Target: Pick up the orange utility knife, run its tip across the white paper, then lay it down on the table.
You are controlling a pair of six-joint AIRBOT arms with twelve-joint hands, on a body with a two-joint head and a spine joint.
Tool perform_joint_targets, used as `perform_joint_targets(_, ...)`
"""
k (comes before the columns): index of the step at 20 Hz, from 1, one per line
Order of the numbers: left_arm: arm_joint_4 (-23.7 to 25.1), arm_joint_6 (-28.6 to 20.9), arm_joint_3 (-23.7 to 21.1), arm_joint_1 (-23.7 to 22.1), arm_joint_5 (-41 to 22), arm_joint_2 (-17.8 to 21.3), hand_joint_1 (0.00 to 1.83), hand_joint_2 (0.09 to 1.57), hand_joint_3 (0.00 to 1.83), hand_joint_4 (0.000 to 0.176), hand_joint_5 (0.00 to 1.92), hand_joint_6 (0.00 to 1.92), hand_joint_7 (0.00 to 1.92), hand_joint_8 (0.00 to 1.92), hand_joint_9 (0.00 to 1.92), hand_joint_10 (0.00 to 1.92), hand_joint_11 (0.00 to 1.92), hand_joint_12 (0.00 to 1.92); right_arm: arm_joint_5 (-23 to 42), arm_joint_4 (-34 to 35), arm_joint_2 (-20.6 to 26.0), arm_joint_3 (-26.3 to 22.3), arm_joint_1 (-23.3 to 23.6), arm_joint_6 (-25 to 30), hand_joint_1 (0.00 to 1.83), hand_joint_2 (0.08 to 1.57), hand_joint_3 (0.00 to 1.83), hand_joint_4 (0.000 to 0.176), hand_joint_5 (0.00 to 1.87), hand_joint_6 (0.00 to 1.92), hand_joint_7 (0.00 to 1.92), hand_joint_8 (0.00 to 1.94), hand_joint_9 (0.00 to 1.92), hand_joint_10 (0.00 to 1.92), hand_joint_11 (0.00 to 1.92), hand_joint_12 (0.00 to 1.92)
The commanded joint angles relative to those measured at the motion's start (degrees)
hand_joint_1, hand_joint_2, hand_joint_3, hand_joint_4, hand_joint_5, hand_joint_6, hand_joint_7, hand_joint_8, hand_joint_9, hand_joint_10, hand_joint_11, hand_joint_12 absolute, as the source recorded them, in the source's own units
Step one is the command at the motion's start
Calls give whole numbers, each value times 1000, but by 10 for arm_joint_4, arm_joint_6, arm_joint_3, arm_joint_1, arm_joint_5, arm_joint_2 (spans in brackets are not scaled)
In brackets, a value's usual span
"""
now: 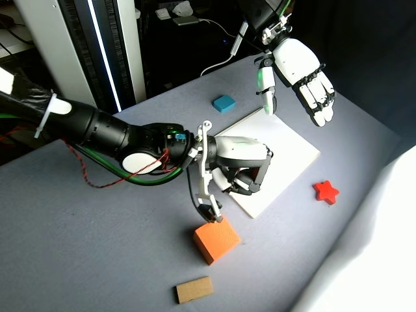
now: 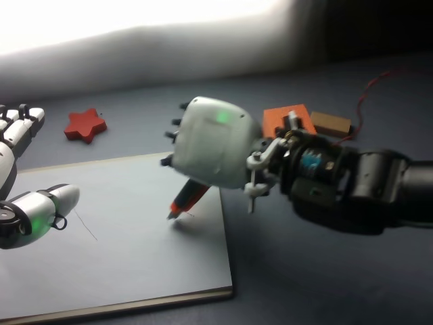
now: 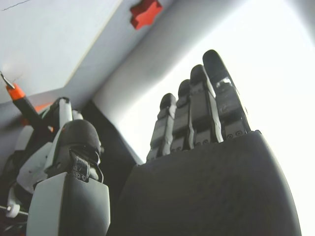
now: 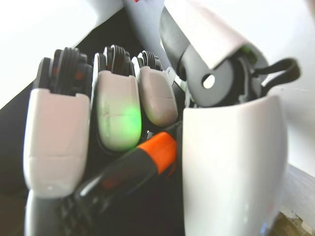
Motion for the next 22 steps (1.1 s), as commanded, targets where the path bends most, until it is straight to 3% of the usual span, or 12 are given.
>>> perform_joint_targets(1,29,1,4,-3,-53,3,197,1278,0,45,2,0,79,2,151,3,0,872,70,-7,9,0,2,2,1500,1001,647,176,1504,1921,1717,1941,1803,1921,1847,1921)
perform_joint_targets(6,29,1,4,-5,-53,3,176,1284,0,50,0,0,38,1,122,1,0,742,81,-17,34,-6,2,20,1511,984,648,176,1534,1921,1717,1941,1804,1921,1846,1921)
perform_joint_targets(10,29,1,4,-5,-53,3,196,1275,0,47,7,2,70,6,129,4,0,785,92,-17,47,-18,11,25,1507,985,649,176,1528,1921,1705,1941,1789,1921,1834,1921)
perform_joint_targets(12,29,1,5,-5,-53,3,186,1277,0,45,2,0,69,2,135,4,0,837,76,-11,75,-51,22,38,1501,985,646,176,1511,1921,1695,1941,1789,1921,1838,1921)
perform_joint_targets(15,29,1,4,-4,-53,3,207,1278,0,46,0,0,61,1,137,4,0,828,-18,80,164,-157,38,68,1513,983,645,176,1519,1921,1700,1941,1796,1921,1842,1921)
perform_joint_targets(17,29,1,4,-4,-53,3,207,1278,0,46,0,0,61,1,137,4,0,828,-51,112,194,-188,41,82,1513,983,645,176,1519,1921,1700,1941,1796,1921,1842,1921)
perform_joint_targets(21,29,1,4,-4,-53,3,198,1276,0,47,14,4,82,6,143,5,0,828,-116,241,248,-245,39,81,1505,994,628,176,1526,1921,1699,1941,1794,1921,1840,1921)
perform_joint_targets(22,29,1,4,-4,-53,3,202,1278,0,45,0,0,67,0,128,1,0,750,-123,266,255,-251,35,80,1507,999,621,176,1535,1921,1707,1941,1805,1921,1852,1921)
